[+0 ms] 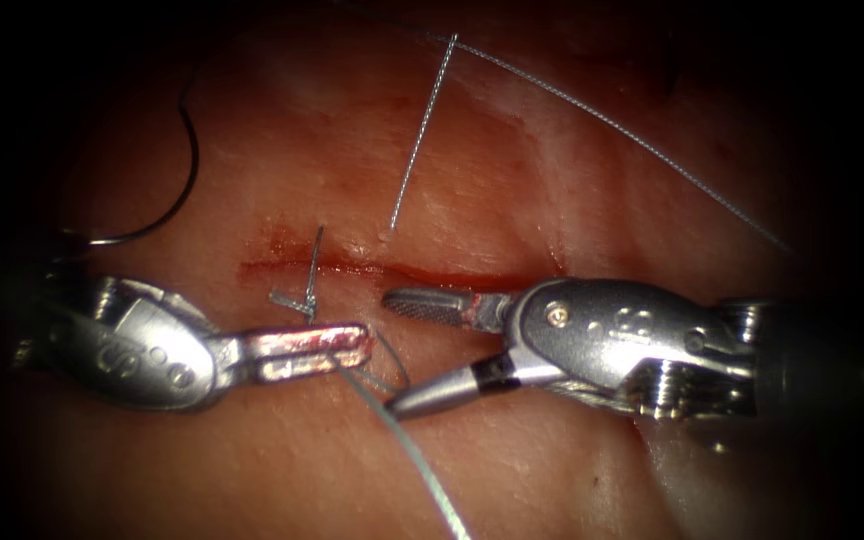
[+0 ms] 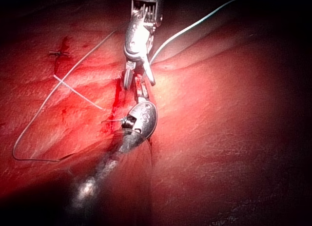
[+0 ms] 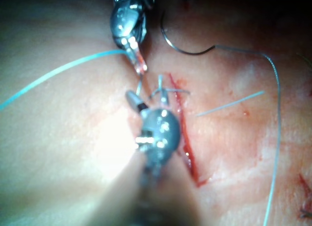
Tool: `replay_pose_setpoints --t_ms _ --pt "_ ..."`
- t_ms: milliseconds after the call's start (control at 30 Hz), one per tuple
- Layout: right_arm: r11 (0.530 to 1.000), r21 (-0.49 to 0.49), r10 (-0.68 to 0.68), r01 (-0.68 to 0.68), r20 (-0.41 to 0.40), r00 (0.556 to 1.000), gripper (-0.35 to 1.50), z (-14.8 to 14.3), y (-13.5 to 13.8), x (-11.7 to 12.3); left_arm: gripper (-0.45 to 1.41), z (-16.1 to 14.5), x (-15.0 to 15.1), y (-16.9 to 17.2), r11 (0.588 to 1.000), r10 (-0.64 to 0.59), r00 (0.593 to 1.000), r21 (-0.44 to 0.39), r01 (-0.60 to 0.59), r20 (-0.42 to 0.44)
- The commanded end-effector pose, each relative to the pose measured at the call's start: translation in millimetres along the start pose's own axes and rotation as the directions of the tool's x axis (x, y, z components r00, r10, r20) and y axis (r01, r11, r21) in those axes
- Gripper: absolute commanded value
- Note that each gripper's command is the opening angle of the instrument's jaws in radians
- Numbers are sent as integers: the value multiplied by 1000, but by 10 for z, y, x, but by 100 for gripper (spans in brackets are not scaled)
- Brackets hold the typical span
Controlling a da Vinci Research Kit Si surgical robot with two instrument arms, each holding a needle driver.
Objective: Wound Closure
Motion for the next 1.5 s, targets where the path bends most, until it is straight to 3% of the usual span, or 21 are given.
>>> replay_pose_setpoints --t_ms 33,300,433,467,500,533,567,733,933,1000,1100,1133,1200,1267,1500 --pt "1000 1 -4 4 -3 1000 106 11 -1 -1 -45 5 -5 3 1000 1 1000 -2 -1 1" --pt "1000 2 -12 12 -2 1000 94 28 -8 3 -45 6 -5 3 1000 1 1000 -1 -1 2" --pt "1000 -2 -9 9 -3 1000 74 35 -7 8 -45 6 -5 4 1000 1 1000 0 -1 3" --pt "1000 -4 -9 9 -3 1000 36 36 -5 9 -45 6 -5 4 1000 1 1000 -1 -1 6" --pt "1000 -4 -9 9 -3 1000 36 36 -5 9 -45 6 -5 4 1000 1 1000 -1 -1 6" --pt "1000 -4 -9 9 -3 1000 -16 36 -4 8 -45 6 -4 4 1000 1 1000 -1 -1 6" --pt "999 -30 -10 11 11 1000 -35 33 0 2 -45 6 -2 6 1000 1 1000 0 -1 7" --pt "997 -79 -1 13 137 991 -35 22 8 -6 -45 5 1 6 1000 -2 1000 1 2 7" --pt "995 -97 7 7 139 990 -35 14 16 -3 -45 6 3 3 1000 -10 1000 2 10 8" --pt "995 -101 9 6 139 990 -35 15 19 -3 17 8 4 -1 998 -66 998 0 66 17" --pt "993 -113 53 -37 135 989 -35 18 28 -5 76 11 8 -2 996 -90 995 -6 90 41" --pt "991 -120 72 -56 134 988 -35 19 33 -6 86 12 10 -1 996 -90 995 -7 91 47" --pt "986 -141 110 -90 141 984 -35 22 46 -12 101 15 18 0 995 -100 993 -4 101 56" --pt "982 -145 143 -119 168 975 -35 25 57 -23 104 19 28 1 994 -113 992 1 113 59" --pt "971 -146 212 -189 168 963 -35 20 76 -37 104 26 43 7 999 15 996 -34 -13 83"
